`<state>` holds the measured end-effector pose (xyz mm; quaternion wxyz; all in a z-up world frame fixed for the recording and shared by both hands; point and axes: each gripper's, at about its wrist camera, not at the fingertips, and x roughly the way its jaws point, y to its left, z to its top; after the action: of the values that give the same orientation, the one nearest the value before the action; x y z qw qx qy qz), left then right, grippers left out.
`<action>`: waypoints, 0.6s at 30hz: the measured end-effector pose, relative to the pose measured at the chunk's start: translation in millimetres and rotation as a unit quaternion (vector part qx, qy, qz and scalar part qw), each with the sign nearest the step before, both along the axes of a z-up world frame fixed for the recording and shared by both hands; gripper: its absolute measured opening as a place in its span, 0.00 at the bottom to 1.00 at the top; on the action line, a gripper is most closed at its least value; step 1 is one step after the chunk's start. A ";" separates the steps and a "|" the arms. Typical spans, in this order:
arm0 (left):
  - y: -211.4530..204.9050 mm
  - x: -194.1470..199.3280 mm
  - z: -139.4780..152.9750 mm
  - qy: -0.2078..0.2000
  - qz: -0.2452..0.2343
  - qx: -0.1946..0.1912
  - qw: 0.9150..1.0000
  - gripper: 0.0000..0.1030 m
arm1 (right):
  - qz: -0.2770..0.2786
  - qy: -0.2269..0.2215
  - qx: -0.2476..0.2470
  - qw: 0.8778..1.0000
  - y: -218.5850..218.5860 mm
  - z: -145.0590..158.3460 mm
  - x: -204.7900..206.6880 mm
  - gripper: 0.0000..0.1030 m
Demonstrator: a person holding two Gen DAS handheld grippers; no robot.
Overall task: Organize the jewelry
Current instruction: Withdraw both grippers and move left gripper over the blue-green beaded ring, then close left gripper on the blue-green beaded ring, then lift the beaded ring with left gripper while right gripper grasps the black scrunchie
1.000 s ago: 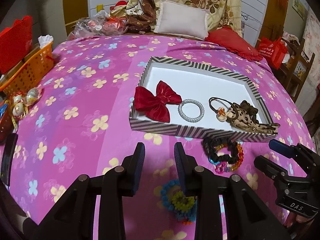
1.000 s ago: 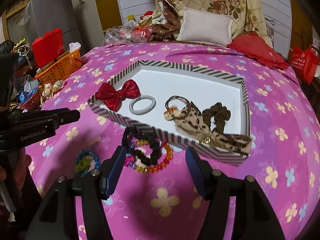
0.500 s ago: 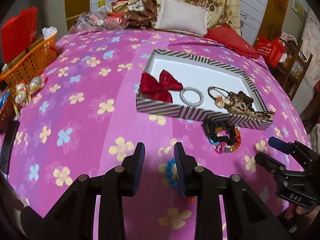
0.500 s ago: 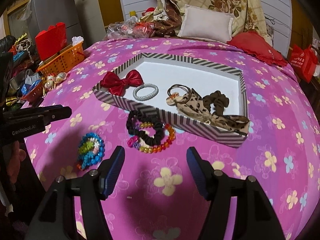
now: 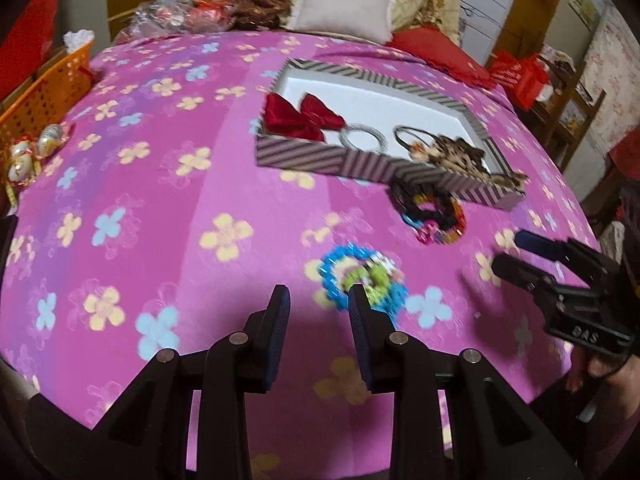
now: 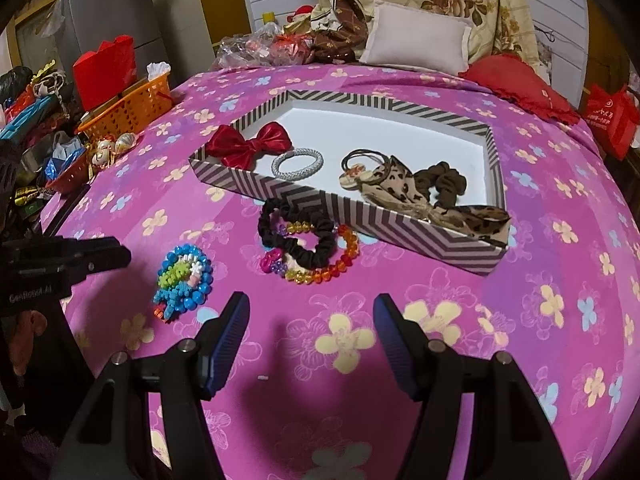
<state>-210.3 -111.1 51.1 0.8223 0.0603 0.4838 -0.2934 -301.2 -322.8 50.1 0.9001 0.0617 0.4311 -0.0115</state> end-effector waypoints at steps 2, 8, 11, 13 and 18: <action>-3.8 -4.4 -2.8 0.002 -0.011 0.002 1.000 0.31 | 0.001 0.002 0.000 1.000 0.3 -1.6 0.7 0.65; -15.2 -4.6 -9.7 0.012 -0.027 0.002 1.000 0.31 | 0.002 0.008 0.002 1.000 1.8 -5.5 2.7 0.65; -20.5 -4.4 -12.1 0.017 -0.033 0.002 0.999 0.32 | 0.002 0.008 0.002 1.000 2.3 -5.9 3.5 0.65; -23.3 -3.8 -13.6 0.022 -0.036 0.000 0.999 0.32 | 0.001 0.006 0.001 1.000 1.5 -6.2 5.2 0.65; -27.1 -2.5 -17.0 0.034 -0.041 -0.005 0.999 0.35 | 0.003 0.004 0.003 1.000 -2.5 -7.8 15.0 0.65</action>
<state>-212.8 -138.1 34.1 0.7930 0.0657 0.5072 -0.3310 -286.2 -325.3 42.4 0.8983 0.0630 0.4347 -0.0080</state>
